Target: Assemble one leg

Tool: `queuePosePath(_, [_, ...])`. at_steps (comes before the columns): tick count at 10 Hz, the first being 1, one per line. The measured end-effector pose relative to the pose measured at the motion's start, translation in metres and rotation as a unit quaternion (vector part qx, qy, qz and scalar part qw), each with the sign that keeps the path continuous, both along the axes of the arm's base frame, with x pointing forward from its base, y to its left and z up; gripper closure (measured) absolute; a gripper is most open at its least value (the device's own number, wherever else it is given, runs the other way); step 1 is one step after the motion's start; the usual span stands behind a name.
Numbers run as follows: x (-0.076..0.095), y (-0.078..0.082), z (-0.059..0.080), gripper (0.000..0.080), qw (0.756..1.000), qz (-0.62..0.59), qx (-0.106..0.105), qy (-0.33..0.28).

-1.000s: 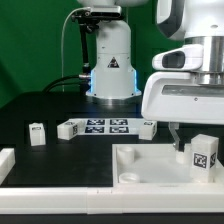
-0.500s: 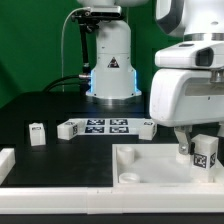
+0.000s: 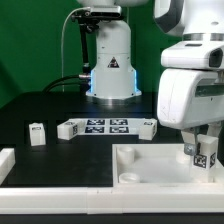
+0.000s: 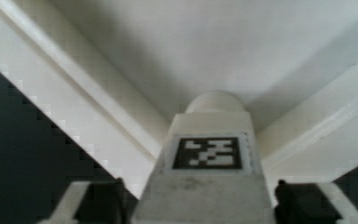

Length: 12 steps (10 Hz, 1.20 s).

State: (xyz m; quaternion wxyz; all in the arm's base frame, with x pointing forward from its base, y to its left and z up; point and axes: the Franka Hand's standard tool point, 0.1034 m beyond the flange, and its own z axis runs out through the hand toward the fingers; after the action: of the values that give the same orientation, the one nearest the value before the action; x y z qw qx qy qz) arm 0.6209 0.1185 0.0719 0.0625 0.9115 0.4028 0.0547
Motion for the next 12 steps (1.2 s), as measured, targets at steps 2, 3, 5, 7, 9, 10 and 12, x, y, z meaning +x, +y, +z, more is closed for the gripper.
queuePosePath(2, [-0.0001,0.0001,0.0000,0.0504,1.000,-0.024,0.004,-0.001])
queuePosePath(3, [-0.0001,0.0000,0.0000,0.0504,1.000,-0.025,0.004,-0.001])
queuePosePath(5, [0.0002,0.0066,0.0003,0.0504,0.986,-0.162,0.032,-0.019])
queuePosePath(7, [0.0008,0.0084,-0.0002,0.0505,0.954,-0.294,0.055,-0.031])
queuePosePath(9, [0.0011,0.0077,-0.0010,0.0506,0.893,-0.442,0.080,-0.041])
queuePosePath(10, [0.0008,0.0076,-0.0011,0.0506,0.859,-0.502,0.088,-0.046])
queuePosePath(12, [-0.0003,0.0034,-0.0010,0.0506,0.811,-0.576,0.091,-0.052])
